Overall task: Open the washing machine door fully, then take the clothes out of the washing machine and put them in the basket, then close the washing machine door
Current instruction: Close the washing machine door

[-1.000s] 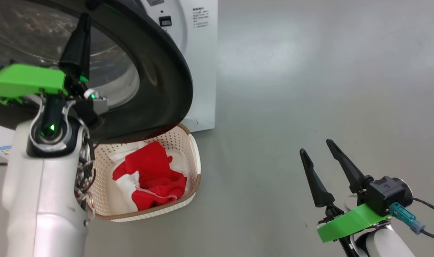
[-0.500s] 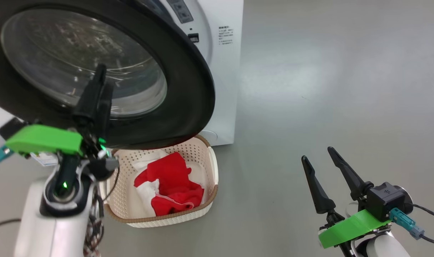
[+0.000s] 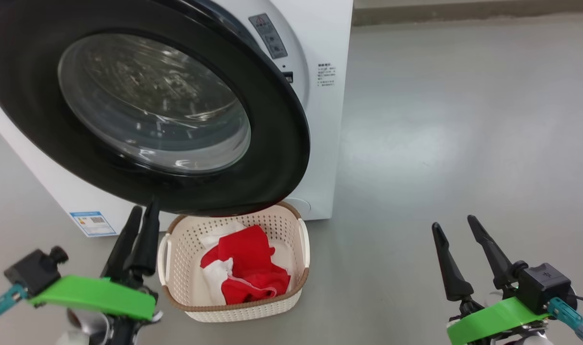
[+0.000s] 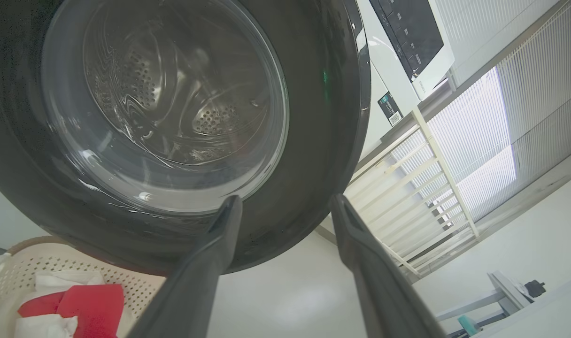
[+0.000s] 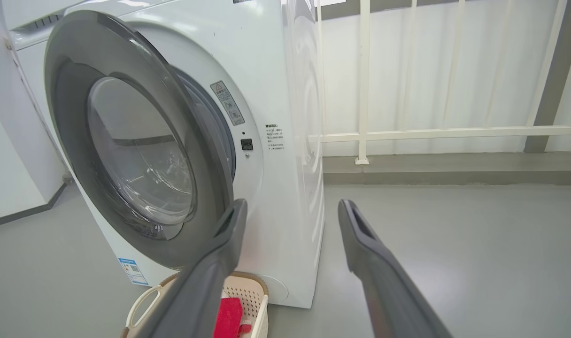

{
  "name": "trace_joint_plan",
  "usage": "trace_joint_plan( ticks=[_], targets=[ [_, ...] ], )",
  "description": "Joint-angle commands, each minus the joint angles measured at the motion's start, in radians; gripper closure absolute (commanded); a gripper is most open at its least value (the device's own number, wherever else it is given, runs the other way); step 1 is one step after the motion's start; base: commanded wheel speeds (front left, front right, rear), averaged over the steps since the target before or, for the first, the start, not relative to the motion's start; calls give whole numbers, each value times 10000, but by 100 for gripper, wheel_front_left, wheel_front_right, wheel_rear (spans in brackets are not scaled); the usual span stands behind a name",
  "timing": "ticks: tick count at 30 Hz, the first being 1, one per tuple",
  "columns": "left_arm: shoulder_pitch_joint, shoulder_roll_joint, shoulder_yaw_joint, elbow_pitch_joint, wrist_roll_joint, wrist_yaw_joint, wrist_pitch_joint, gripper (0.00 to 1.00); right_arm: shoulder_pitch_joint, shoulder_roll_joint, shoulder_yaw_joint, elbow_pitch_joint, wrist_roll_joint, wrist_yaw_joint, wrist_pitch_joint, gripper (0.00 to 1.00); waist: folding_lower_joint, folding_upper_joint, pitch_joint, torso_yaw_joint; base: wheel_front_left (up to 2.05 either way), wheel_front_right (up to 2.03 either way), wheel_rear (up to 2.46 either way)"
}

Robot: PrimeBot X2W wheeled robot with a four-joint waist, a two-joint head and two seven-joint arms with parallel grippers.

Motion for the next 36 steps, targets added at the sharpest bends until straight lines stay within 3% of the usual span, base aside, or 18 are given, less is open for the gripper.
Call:
trace_joint_plan(
  ticks=[1, 5, 10, 17, 23, 36],
  targets=[
    [38, 483, 191, -289, 631, -13, -310, 0, -56, -17, 100, -336, -109, 35, -65, 0, 0, 0, -275, 159, 0, 0, 0],
    [497, 909, -92, -144, 1942, 132, -1028, 0, 93, 24, -210, -497, -263, 35, -65, 0, 0, 0, -467, 207, 0, 0, 0],
    [941, 1407, -231, 11, 3825, 690, -1762, 0, 211, 58, -318, -954, -381, 35, -65, 0, 0, 0, -626, 169, 0, 0, 0],
    [1639, 1334, 87, -696, 6046, 1287, -1960, 0, 551, 76, -450, -1288, -511, 35, -65, 0, 0, 0, -792, 119, 0, 0, 0],
    [2138, 1023, 414, -1119, 7213, 1114, -1964, 0, 751, 82, -523, -1451, -499, 35, -65, 0, 0, 0, -815, 78, 0, 0, 0],
    [2386, 377, 872, -733, 8112, 495, -1966, 0, 810, 84, -518, -1555, -518, 35, -65, 0, 0, 0, -748, 107, 0, 0, 0]
  ],
)
